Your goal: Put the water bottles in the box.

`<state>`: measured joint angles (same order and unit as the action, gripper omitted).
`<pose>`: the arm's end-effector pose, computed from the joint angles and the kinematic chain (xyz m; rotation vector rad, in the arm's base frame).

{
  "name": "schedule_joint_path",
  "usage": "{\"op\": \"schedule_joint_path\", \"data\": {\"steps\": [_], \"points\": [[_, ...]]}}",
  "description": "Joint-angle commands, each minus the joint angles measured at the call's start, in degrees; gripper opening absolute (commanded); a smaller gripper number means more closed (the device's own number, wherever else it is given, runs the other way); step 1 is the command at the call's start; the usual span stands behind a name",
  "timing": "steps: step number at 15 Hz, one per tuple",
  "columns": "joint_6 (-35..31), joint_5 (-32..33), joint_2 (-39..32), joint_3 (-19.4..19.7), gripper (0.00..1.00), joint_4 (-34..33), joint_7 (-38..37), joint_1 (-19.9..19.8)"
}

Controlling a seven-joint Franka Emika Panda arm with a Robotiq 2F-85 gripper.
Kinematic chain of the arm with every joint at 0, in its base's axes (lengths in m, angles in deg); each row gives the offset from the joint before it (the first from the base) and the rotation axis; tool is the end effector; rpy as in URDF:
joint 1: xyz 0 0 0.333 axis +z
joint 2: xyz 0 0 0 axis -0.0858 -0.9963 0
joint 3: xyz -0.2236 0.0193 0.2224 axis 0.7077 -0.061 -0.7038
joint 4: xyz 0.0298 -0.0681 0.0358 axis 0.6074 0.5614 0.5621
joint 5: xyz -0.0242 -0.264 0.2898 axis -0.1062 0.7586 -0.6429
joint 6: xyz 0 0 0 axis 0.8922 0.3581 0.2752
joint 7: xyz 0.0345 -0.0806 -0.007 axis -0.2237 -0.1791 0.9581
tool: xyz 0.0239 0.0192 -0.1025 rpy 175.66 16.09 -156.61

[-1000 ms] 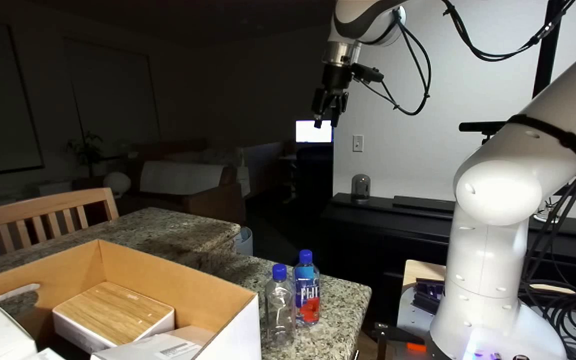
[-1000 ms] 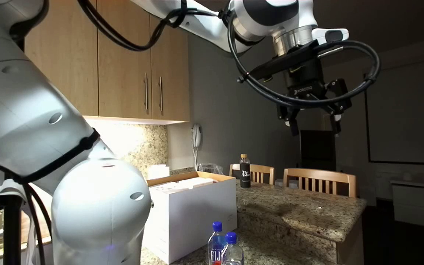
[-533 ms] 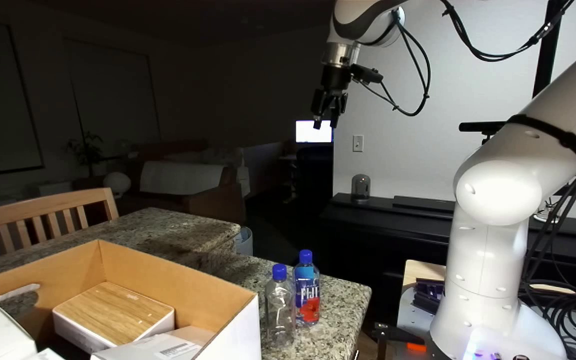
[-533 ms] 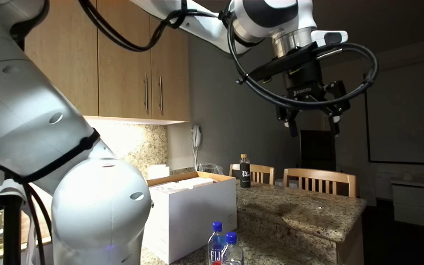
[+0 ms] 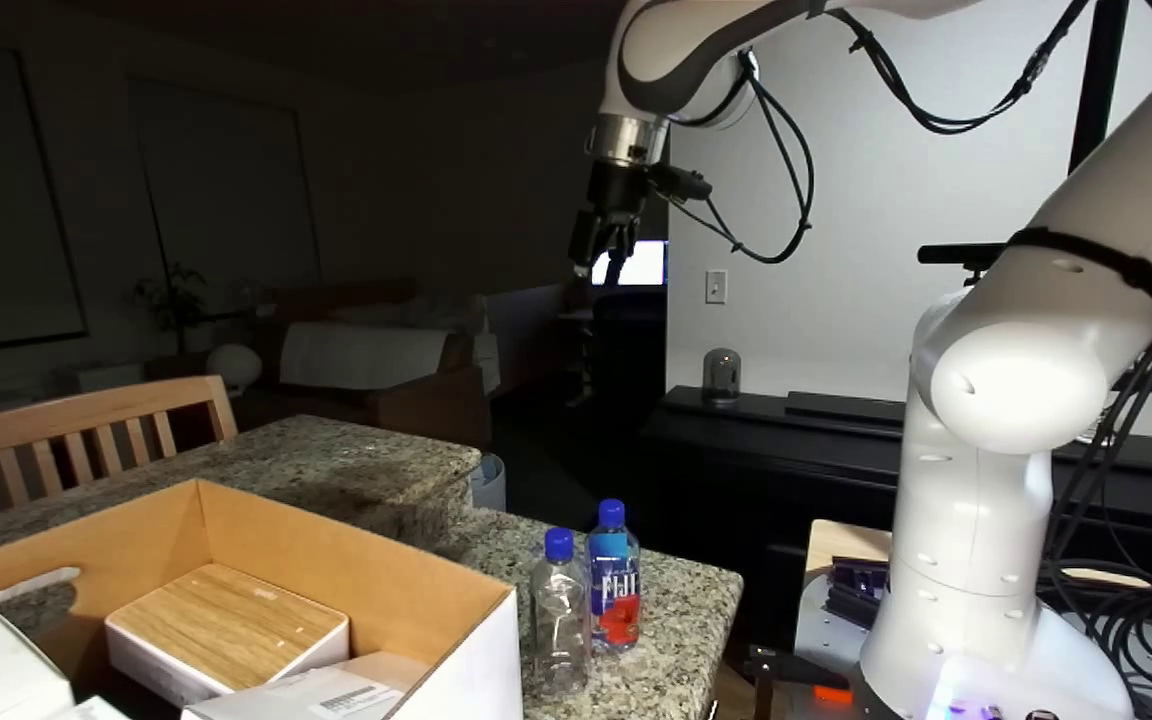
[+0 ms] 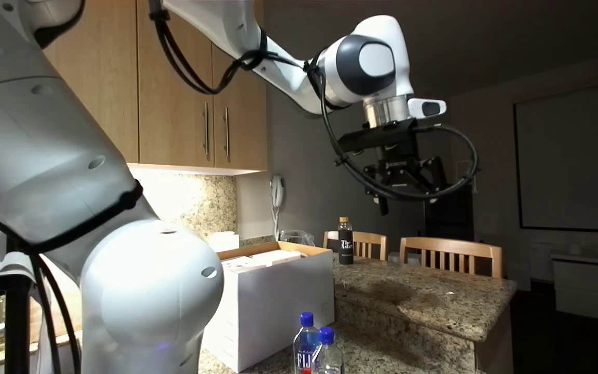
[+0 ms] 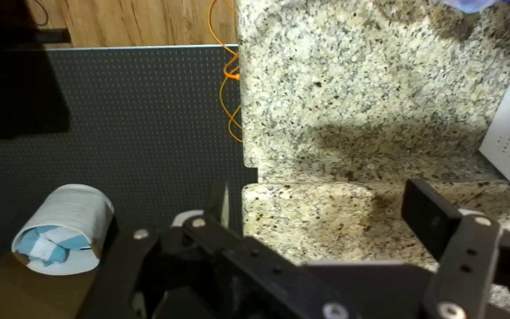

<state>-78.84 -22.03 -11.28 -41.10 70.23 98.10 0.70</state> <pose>0.3812 -0.1166 0.5233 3.1040 -0.0827 0.4076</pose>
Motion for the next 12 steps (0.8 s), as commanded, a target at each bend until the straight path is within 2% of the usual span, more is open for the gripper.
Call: {"op": "schedule_joint_path", "data": {"steps": [1, 3, 6, 12], "points": [[-5.9, -3.3, -1.8, -1.8, 1.0, 4.0, 2.4, 3.5], [-8.3, -4.8, -2.5, -2.7, 1.0, 7.4, 3.3, 5.7], [-8.4, -5.9, -4.2, -4.1, 1.0, 10.6, 3.5, 8.2], [-8.4, -5.6, -4.6, -5.7, 1.0, 17.1, 3.0, 9.6]]}}
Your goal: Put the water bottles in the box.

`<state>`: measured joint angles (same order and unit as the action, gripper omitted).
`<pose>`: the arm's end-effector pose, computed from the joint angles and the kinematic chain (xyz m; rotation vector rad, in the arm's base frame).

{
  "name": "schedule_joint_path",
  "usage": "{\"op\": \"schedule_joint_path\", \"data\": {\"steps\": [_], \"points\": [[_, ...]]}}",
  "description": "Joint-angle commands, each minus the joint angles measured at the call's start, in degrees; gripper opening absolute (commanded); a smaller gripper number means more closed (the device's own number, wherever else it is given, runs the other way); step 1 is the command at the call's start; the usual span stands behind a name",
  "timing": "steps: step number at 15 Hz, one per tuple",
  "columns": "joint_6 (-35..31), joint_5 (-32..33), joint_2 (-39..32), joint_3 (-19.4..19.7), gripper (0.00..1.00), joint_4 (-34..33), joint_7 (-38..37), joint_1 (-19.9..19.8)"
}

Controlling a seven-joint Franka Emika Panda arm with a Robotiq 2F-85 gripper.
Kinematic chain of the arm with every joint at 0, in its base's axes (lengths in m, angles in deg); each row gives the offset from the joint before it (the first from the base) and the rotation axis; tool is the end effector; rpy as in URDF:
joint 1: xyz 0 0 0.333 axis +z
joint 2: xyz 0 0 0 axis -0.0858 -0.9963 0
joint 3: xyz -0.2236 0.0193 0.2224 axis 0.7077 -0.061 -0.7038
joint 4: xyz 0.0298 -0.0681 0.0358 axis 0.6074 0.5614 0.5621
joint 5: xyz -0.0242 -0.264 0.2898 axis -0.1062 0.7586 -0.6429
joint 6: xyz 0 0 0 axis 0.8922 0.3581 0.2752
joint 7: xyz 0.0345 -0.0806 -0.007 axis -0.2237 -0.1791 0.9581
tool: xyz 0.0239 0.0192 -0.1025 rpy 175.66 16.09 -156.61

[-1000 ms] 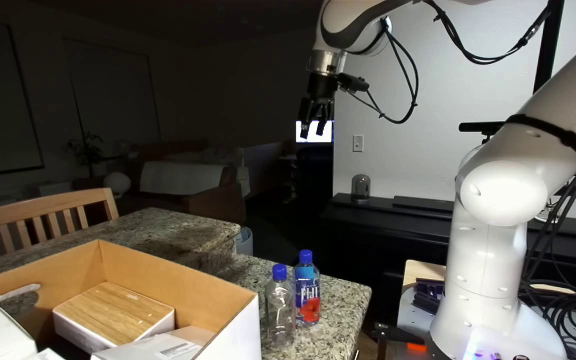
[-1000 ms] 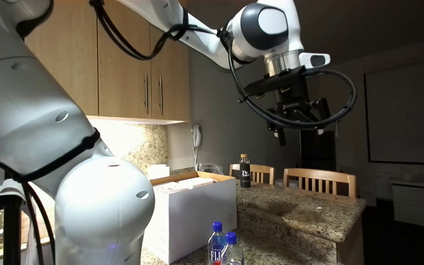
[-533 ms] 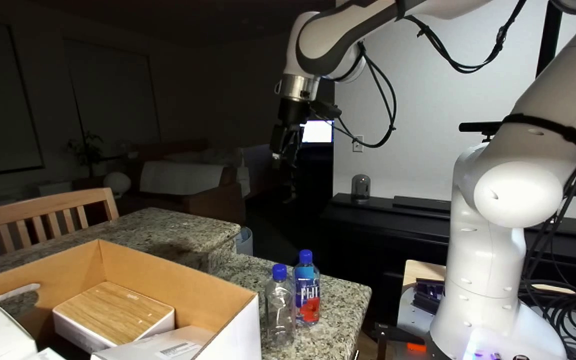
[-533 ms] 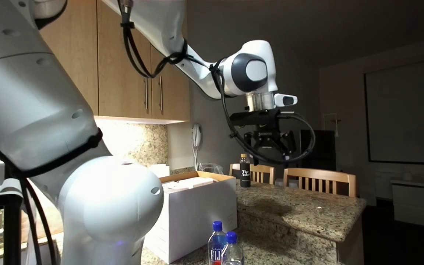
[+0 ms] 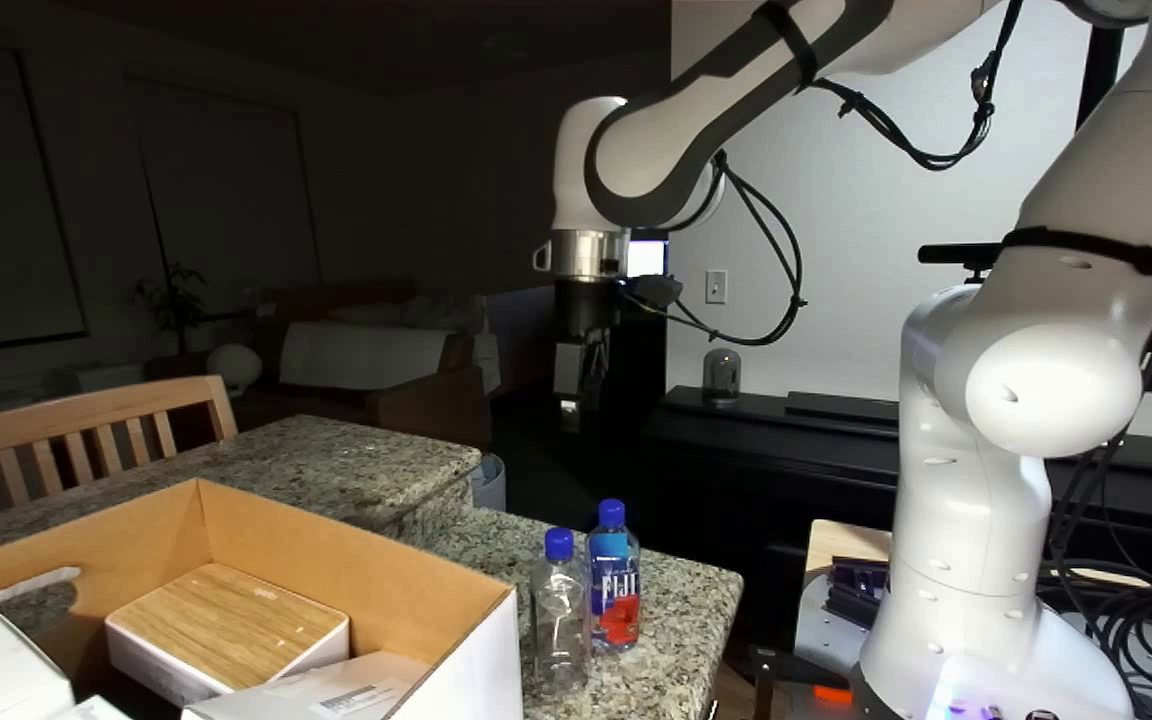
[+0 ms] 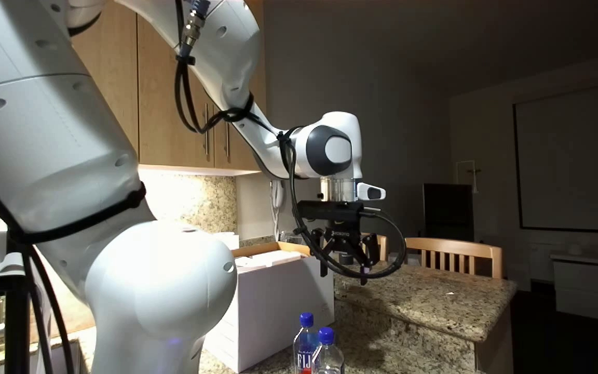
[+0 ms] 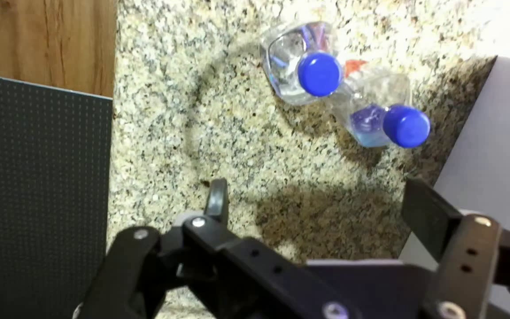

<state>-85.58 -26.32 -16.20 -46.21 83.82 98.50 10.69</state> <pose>0.3738 -0.0002 0.3914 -3.0790 -0.2751 -0.0957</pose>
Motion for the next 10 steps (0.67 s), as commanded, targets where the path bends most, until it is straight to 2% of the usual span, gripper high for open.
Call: {"op": "schedule_joint_path", "data": {"steps": [1, 4, 5, 10], "points": [[-1.6, -1.5, 0.0, -0.6, 1.0, 4.2, 2.7, -0.4], [-2.7, -1.7, -0.2, -0.5, 1.0, 7.2, 2.7, -0.4], [-2.3, -2.2, -2.4, -0.4, 1.0, 4.9, 2.8, 0.0], [-7.0, -2.7, -4.4, -0.7, 1.0, 4.9, 2.4, 0.1]]}}
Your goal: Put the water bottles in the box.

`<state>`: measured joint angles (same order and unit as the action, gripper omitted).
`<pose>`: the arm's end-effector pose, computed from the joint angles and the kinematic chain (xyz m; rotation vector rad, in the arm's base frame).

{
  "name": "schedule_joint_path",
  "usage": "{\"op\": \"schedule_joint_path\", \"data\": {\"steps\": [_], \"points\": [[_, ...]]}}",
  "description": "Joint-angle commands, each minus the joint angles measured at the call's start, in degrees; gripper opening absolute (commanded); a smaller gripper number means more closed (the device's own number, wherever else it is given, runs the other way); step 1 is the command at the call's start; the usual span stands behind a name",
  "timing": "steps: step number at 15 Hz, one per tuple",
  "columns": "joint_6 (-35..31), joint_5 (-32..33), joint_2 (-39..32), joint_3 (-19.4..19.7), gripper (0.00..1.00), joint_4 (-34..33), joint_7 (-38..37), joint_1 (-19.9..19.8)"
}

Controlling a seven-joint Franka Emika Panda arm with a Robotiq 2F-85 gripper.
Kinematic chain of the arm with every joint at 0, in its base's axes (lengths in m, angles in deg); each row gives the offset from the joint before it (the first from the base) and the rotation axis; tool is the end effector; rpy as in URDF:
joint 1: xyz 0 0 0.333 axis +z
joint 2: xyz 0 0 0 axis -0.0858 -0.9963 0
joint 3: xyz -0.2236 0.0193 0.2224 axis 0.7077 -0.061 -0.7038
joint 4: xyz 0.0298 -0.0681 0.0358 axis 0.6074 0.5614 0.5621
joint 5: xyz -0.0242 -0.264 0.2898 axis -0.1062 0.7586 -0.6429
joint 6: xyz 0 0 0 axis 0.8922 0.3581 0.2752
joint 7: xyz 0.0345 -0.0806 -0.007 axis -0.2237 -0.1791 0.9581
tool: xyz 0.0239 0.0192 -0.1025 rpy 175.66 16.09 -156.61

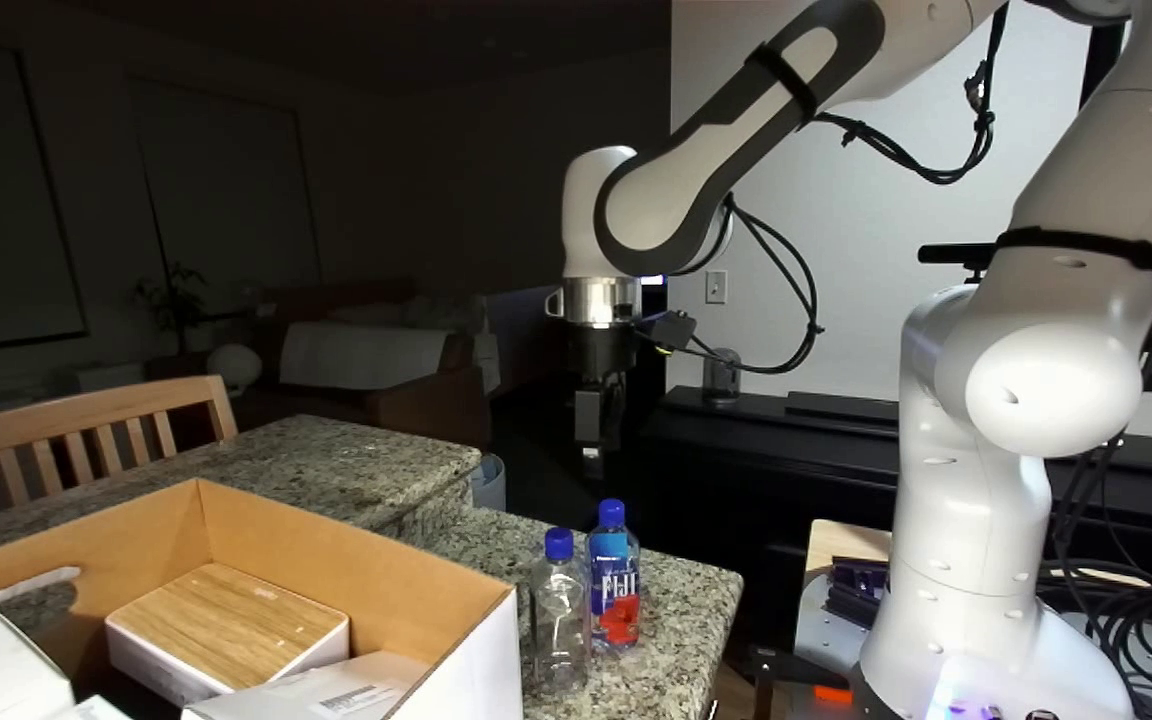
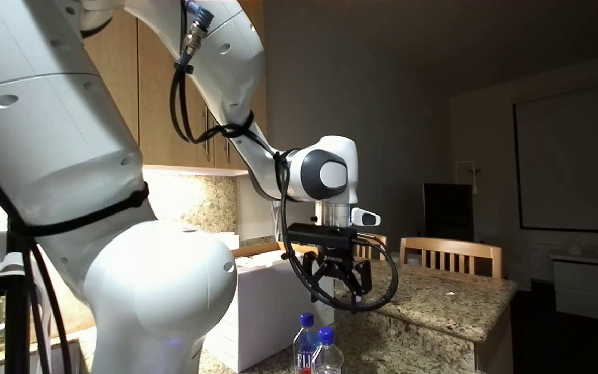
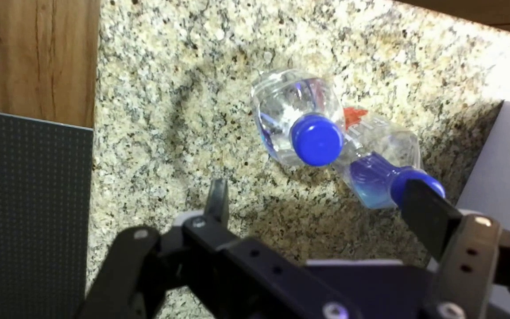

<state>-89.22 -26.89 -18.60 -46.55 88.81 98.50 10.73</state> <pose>0.3571 0.0038 0.3437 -3.0747 -0.2726 0.0049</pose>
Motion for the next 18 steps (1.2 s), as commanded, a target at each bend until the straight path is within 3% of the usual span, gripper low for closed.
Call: {"op": "schedule_joint_path", "data": {"steps": [1, 8, 18], "points": [[-3.5, -2.0, -2.3, -0.5, 1.0, -0.1, 2.4, 0.0], [-2.3, -1.8, -1.7, -1.2, 1.0, -0.3, 0.8, -0.6], [-2.5, -10.0, -13.4, 0.3, 1.0, -0.8, 6.2, 0.1]]}}
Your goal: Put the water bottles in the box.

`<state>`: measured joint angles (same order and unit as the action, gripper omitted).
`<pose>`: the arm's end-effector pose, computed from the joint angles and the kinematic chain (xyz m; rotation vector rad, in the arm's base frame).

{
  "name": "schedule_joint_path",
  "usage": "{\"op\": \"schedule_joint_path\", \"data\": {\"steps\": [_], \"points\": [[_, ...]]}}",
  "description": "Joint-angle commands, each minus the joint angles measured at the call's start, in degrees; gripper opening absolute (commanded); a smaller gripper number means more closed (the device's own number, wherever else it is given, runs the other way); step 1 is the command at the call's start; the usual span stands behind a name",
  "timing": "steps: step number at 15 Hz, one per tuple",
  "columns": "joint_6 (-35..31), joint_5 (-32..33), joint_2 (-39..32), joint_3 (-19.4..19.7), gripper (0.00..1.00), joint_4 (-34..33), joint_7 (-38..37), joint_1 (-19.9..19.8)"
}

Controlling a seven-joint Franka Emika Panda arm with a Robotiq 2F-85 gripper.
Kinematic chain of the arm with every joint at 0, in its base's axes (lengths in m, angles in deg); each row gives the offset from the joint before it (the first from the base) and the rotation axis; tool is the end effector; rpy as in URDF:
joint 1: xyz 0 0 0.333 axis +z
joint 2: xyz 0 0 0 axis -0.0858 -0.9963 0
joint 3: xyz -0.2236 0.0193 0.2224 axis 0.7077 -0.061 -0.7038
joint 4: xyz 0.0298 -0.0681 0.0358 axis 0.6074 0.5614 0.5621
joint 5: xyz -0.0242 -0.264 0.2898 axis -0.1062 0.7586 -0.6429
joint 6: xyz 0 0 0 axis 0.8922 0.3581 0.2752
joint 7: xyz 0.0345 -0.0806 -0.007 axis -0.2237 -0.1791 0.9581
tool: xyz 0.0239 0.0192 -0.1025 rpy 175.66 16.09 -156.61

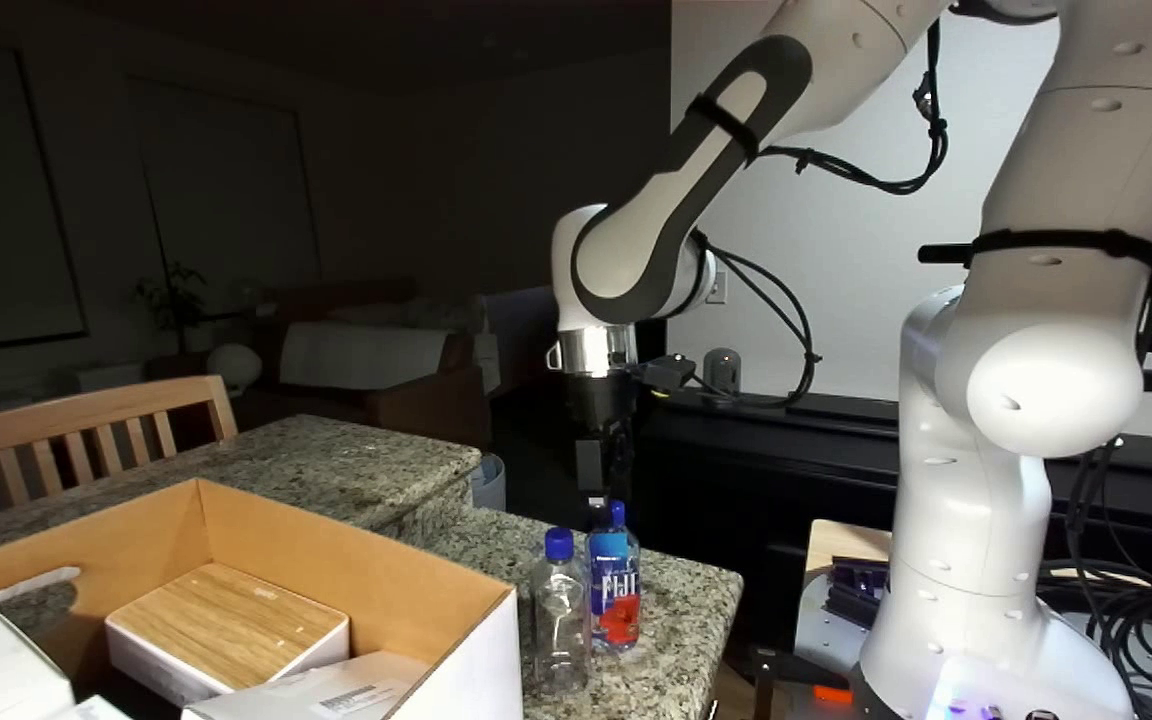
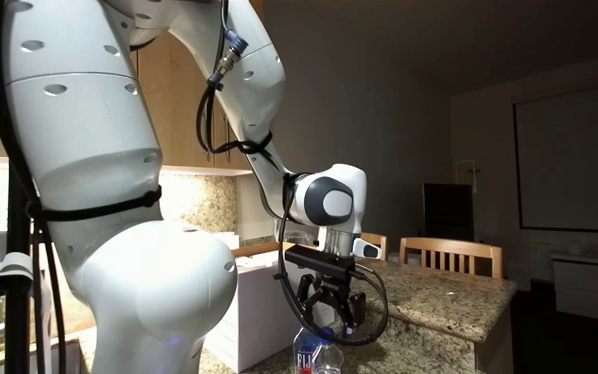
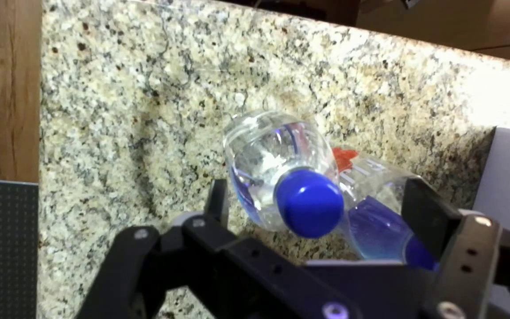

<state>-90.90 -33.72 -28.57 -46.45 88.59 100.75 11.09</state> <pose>0.3587 0.0069 0.2855 -2.9974 -0.1889 0.2052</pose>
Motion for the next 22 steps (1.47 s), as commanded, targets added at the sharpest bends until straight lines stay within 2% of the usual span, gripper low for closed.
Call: {"op": "schedule_joint_path", "data": {"steps": [1, 2, 5, 10, 12, 18, 22], "points": [[-1.0, -3.4, -4.2, 0.0, 0.87, -0.6, 4.1, -0.5], [-0.8, -3.6, -5.0, -0.2, 0.74, -1.1, 4.2, -0.8], [-1.1, -2.7, -5.5, -0.7, 0.53, -1.6, 2.9, -1.6], [-0.4, -1.5, -5.5, -1.1, 0.21, -3.3, 1.7, -2.6], [-0.3, -1.3, -5.5, -1.4, 0.12, -4.2, 1.5, -2.8], [2.9, 0.4, -3.3, -3.3, 0.16, -5.0, -1.0, -2.8], [8.7, 6.8, 0.7, -6.3, 0.16, -8.3, -11.8, -3.8]]}}
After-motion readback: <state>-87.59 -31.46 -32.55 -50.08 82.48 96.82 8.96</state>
